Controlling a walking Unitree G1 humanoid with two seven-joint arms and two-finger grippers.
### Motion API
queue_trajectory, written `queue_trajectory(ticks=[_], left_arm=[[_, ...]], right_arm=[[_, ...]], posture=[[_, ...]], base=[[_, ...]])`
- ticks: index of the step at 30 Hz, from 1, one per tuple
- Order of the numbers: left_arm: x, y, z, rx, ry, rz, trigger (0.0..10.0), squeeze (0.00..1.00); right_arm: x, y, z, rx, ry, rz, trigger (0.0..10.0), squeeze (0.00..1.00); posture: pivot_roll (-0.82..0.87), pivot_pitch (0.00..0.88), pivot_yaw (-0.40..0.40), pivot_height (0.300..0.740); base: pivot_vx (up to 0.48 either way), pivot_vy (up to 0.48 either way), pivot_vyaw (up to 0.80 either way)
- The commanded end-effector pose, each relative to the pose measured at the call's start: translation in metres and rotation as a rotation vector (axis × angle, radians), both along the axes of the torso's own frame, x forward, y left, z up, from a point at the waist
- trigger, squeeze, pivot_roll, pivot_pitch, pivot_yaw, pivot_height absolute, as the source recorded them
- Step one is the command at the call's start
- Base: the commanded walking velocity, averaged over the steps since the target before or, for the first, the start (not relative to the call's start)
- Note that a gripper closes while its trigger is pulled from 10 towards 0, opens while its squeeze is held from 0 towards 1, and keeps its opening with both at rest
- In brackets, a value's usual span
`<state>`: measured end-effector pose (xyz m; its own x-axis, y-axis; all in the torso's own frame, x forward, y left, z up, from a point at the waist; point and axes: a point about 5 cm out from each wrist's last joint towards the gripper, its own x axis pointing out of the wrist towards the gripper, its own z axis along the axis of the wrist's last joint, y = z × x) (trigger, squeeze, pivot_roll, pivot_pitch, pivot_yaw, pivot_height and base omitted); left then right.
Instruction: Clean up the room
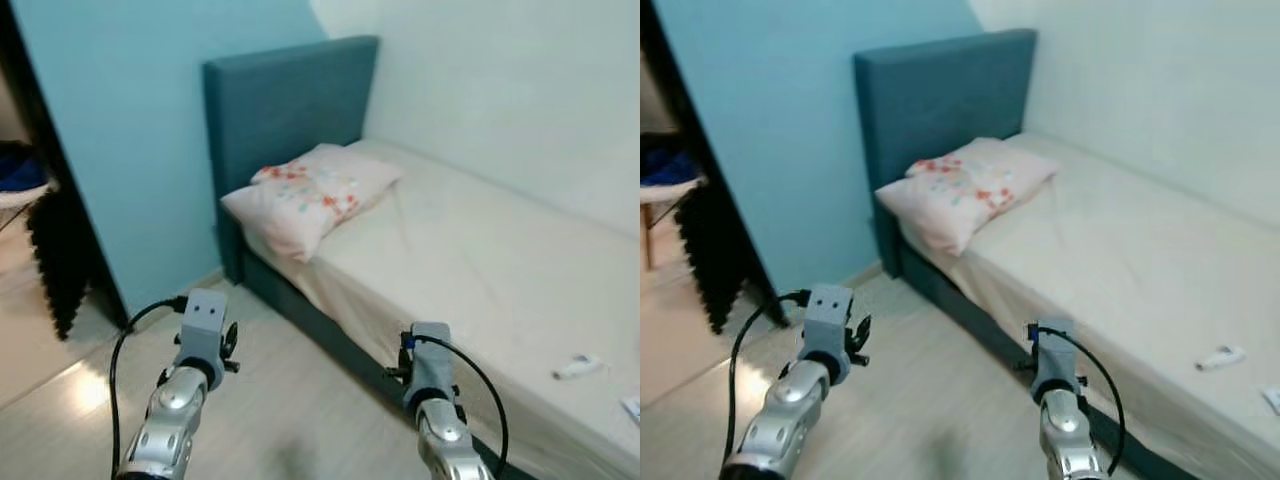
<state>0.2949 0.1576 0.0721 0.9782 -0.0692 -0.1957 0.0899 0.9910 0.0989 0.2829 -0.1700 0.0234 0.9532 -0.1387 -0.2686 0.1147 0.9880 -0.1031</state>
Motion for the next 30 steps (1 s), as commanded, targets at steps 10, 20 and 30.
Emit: queue_trajectory(ticks=[10, 20, 30], left_arm=[[-0.0053, 0.0025, -0.0027, 0.019, 0.003, 0.021, 10.0, 0.00], [-0.0060, 0.0052, -0.0028, -0.017, 0.005, 0.040, 10.0, 0.00], [-0.0061, 0.0002, 0.0006, -0.031, -0.018, 0.020, 10.0, 0.00]], right_arm=[[-0.0022, 0.0036, 0.0042, 0.017, -0.039, 0.023, 10.0, 0.00], [-0.0015, 0.0034, 0.0056, 0.017, -0.043, 0.006, 10.0, 0.00], [-0.0029, -0.0001, 0.0048, 0.021, -0.035, -0.006, 10.0, 0.00]], posture=[[0.08, 0.005, -0.065, 0.740], [0.07, 0.000, -0.067, 0.740], [0.07, 0.000, -0.069, 0.740]], base=[[0.000, 0.000, -0.80], [0.000, 0.000, -0.80], [0.000, 0.000, -0.80]])
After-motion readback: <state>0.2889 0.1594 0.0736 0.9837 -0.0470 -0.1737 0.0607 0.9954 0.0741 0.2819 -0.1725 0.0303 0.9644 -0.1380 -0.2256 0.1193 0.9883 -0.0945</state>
